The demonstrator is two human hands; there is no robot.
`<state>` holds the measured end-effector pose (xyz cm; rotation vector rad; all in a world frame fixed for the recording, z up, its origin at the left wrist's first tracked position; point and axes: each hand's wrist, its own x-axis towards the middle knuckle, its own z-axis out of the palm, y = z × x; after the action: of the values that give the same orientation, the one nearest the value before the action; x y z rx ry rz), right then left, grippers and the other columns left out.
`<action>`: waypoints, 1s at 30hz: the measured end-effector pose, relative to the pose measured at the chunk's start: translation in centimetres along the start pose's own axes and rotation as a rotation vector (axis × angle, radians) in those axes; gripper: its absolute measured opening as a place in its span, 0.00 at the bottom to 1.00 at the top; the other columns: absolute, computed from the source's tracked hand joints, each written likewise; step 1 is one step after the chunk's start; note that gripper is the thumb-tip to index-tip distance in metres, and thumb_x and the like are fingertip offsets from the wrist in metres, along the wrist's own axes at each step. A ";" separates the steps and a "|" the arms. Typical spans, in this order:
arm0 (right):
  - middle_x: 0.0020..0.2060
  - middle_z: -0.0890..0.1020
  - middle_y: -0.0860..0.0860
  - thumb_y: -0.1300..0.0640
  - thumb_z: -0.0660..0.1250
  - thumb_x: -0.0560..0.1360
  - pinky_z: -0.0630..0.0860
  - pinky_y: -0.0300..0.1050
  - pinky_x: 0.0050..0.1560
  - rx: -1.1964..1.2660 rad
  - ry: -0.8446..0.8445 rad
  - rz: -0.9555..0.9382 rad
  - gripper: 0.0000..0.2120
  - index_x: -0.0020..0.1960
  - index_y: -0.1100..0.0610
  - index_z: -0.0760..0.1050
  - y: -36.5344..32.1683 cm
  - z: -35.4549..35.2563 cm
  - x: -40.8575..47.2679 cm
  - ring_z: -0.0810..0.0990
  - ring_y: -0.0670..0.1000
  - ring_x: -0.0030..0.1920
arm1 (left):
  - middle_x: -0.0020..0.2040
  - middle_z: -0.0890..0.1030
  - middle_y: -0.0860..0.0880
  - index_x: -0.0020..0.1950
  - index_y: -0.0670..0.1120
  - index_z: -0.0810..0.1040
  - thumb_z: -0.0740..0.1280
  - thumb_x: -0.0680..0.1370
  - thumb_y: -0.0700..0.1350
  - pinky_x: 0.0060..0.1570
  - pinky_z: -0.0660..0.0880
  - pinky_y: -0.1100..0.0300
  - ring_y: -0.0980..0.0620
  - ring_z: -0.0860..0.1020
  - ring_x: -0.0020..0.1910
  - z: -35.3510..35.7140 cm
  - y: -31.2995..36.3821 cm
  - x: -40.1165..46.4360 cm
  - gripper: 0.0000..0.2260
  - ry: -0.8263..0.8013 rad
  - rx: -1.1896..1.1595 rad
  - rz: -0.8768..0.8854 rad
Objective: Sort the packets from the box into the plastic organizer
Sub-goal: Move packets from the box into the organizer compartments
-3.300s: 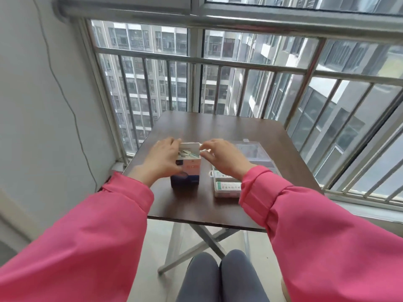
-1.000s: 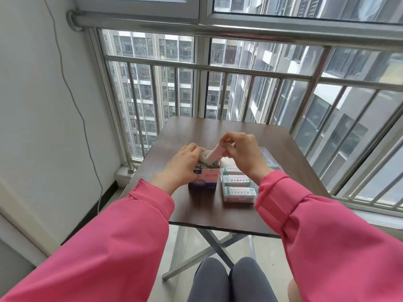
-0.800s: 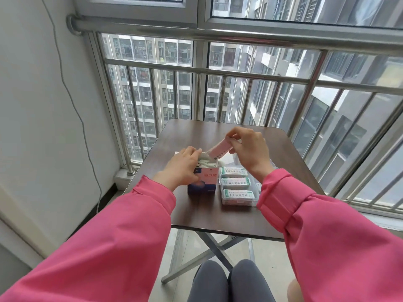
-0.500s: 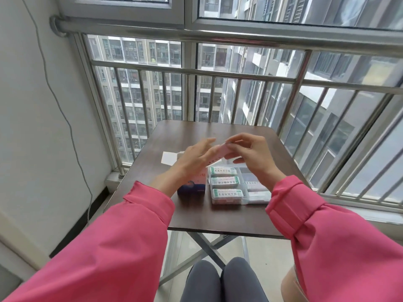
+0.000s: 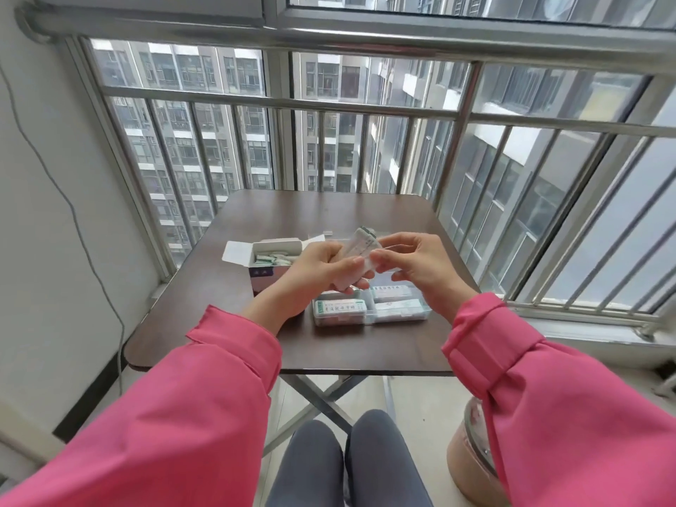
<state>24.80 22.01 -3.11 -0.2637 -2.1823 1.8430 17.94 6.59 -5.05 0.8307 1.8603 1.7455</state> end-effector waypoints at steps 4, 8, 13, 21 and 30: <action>0.26 0.81 0.47 0.65 0.73 0.69 0.69 0.31 0.26 -0.028 0.013 -0.007 0.06 0.40 0.55 0.79 0.5 -1.0 -0.1 0.78 0.42 0.27 | 0.44 0.83 0.47 0.56 0.40 0.76 0.65 0.78 0.40 0.35 0.79 0.63 0.53 0.83 0.37 1.0 -0.5 0.4 0.08 0.037 -0.024 -0.036; 0.25 0.81 0.47 0.68 0.72 0.69 0.71 0.31 0.28 -0.002 0.022 -0.008 0.06 0.42 0.59 0.80 1.2 -1.9 0.1 0.78 0.42 0.26 | 0.44 0.83 0.45 0.55 0.40 0.77 0.64 0.79 0.40 0.43 0.81 0.56 0.50 0.83 0.38 1.8 -0.9 0.8 0.07 0.080 -0.110 -0.063; 0.25 0.82 0.48 0.71 0.71 0.69 0.73 0.31 0.28 0.032 0.017 0.052 0.06 0.44 0.64 0.78 2.2 -2.0 0.1 0.81 0.44 0.26 | 0.43 0.82 0.42 0.50 0.38 0.77 0.69 0.74 0.35 0.38 0.82 0.52 0.49 0.82 0.34 2.1 -1.4 1.1 0.06 0.255 -0.144 -0.078; 0.29 0.82 0.53 0.63 0.66 0.75 0.78 0.35 0.37 0.260 0.088 0.109 0.08 0.38 0.63 0.76 3.6 -3.4 1.3 0.82 0.47 0.32 | 0.41 0.80 0.44 0.54 0.38 0.74 0.69 0.75 0.36 0.25 0.78 0.61 0.52 0.81 0.27 1.8 -2.1 1.5 0.09 0.374 -0.075 -0.058; 0.32 0.82 0.54 0.67 0.73 0.68 0.74 0.32 0.40 -0.485 0.143 0.082 0.06 0.38 0.57 0.81 6.0 -5.2 4.8 0.79 0.41 0.31 | 0.40 0.80 0.46 0.50 0.41 0.74 0.69 0.76 0.37 0.25 0.77 0.62 0.53 0.80 0.25 2.0 -3.1 3.6 0.06 0.402 0.050 -0.083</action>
<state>21.68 29.36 -7.76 -0.5673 -2.5129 1.2563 16.34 10.46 -8.04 0.4309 2.1627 1.9265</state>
